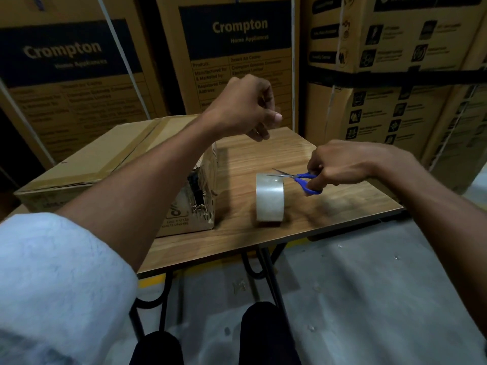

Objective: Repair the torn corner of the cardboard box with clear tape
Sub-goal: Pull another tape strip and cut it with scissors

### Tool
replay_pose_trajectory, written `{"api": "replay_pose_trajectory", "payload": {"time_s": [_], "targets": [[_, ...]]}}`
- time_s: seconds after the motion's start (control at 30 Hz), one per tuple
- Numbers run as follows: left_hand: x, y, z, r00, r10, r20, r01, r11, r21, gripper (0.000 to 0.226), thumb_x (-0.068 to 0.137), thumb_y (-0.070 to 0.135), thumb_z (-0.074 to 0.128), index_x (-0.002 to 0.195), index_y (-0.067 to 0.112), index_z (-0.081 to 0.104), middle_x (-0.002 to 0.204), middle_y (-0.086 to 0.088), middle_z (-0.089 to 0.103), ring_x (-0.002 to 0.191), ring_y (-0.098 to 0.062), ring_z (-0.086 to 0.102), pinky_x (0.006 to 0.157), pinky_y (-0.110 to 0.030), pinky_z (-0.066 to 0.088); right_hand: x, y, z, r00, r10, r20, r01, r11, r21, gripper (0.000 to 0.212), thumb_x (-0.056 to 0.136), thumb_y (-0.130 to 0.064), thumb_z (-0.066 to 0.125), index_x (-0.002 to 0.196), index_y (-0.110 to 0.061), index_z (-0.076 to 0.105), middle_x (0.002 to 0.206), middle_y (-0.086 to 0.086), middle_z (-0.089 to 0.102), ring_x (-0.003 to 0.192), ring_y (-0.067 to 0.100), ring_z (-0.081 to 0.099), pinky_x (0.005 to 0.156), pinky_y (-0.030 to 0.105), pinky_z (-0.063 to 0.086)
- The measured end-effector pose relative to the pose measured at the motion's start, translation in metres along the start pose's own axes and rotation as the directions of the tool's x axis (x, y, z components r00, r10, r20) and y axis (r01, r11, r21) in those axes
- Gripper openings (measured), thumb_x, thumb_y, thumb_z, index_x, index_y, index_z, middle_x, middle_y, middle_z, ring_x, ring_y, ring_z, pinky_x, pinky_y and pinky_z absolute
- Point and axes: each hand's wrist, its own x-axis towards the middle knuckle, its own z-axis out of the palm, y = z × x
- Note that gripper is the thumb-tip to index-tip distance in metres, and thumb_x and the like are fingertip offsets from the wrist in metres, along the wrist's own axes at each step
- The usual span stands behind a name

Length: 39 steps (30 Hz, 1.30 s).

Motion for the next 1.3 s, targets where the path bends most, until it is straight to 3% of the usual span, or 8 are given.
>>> {"api": "replay_pose_trajectory", "payload": {"time_s": [0.23,0.37,0.57,0.77,0.87,1.03,1.3], "targets": [[-0.003,0.001,-0.005,1.0,-0.001,0.02,0.001,1.0,-0.004,0.013,0.096,0.012,0.069,0.104,0.005,0.062,0.092,-0.011,0.074,0.074,-0.016,0.079,0.062,-0.028,0.065,0.01,-0.006,-0.011,1.0,0.008,-0.009,-0.009,0.998,-0.056,0.03,0.09,-0.042,0.067,0.081,-0.013,0.072,0.08,0.004,0.067,0.075,0.017,0.057,0.063,0.029,0.039],[-0.005,-0.001,-0.007,1.0,0.002,0.01,-0.002,1.0,-0.024,0.013,0.096,0.012,0.069,0.104,0.004,0.062,0.092,-0.011,0.074,0.075,-0.018,0.079,0.063,-0.03,0.065,0.011,-0.003,-0.013,1.0,0.016,-0.014,-0.017,0.997,-0.079,0.031,0.089,-0.043,0.067,0.085,-0.014,0.074,0.086,0.005,0.07,0.086,0.023,0.063,0.07,0.033,0.046],[-0.004,0.001,-0.006,1.0,0.009,0.011,-0.009,1.0,-0.025,0.012,0.096,0.012,0.068,0.103,0.004,0.062,0.091,-0.011,0.074,0.074,-0.017,0.079,0.063,-0.03,0.065,0.011,0.002,-0.016,0.999,0.04,-0.006,-0.04,0.994,-0.103,0.031,0.088,-0.045,0.069,0.087,-0.014,0.072,0.085,0.002,0.065,0.081,0.016,0.057,0.068,0.03,0.041],[-0.003,0.004,-0.002,1.0,0.017,0.017,-0.016,1.0,-0.01,0.013,0.096,0.012,0.068,0.105,0.004,0.062,0.09,-0.01,0.073,0.074,-0.017,0.079,0.062,-0.029,0.065,0.015,-0.003,-0.013,0.999,-0.047,-0.022,0.045,0.993,-0.107,0.029,0.089,-0.046,0.068,0.08,-0.018,0.069,0.079,0.0,0.064,0.077,0.016,0.056,0.065,0.029,0.036],[-0.002,0.006,0.0,1.0,0.013,0.02,-0.013,1.0,0.003,0.013,0.096,0.012,0.068,0.104,0.005,0.061,0.09,-0.01,0.074,0.073,-0.016,0.079,0.061,-0.028,0.064,0.018,-0.005,-0.013,0.997,-0.067,-0.046,0.061,0.992,-0.112,0.031,0.088,-0.046,0.068,0.081,-0.016,0.071,0.085,0.002,0.066,0.079,0.016,0.057,0.065,0.03,0.036],[-0.003,0.004,-0.003,0.999,0.026,0.019,-0.026,1.0,0.002,0.012,0.096,0.012,0.068,0.104,0.006,0.061,0.091,-0.011,0.074,0.073,-0.016,0.079,0.062,-0.03,0.065,0.018,-0.005,-0.013,0.995,-0.094,-0.031,0.09,0.991,-0.096,0.028,0.093,-0.04,0.066,0.099,-0.013,0.073,0.099,0.005,0.065,0.084,0.013,0.056,0.068,0.028,0.037],[-0.003,0.007,0.001,1.0,0.018,0.018,-0.018,0.999,-0.029,0.012,0.097,0.011,0.068,0.103,0.006,0.06,0.091,-0.011,0.073,0.074,-0.018,0.079,0.062,-0.029,0.065,0.022,-0.016,-0.013,0.989,-0.141,-0.039,0.135,0.982,-0.13,0.027,0.093,-0.038,0.066,0.071,-0.022,0.061,0.089,0.003,0.062,0.076,0.012,0.052,0.062,0.026,0.032]]}}
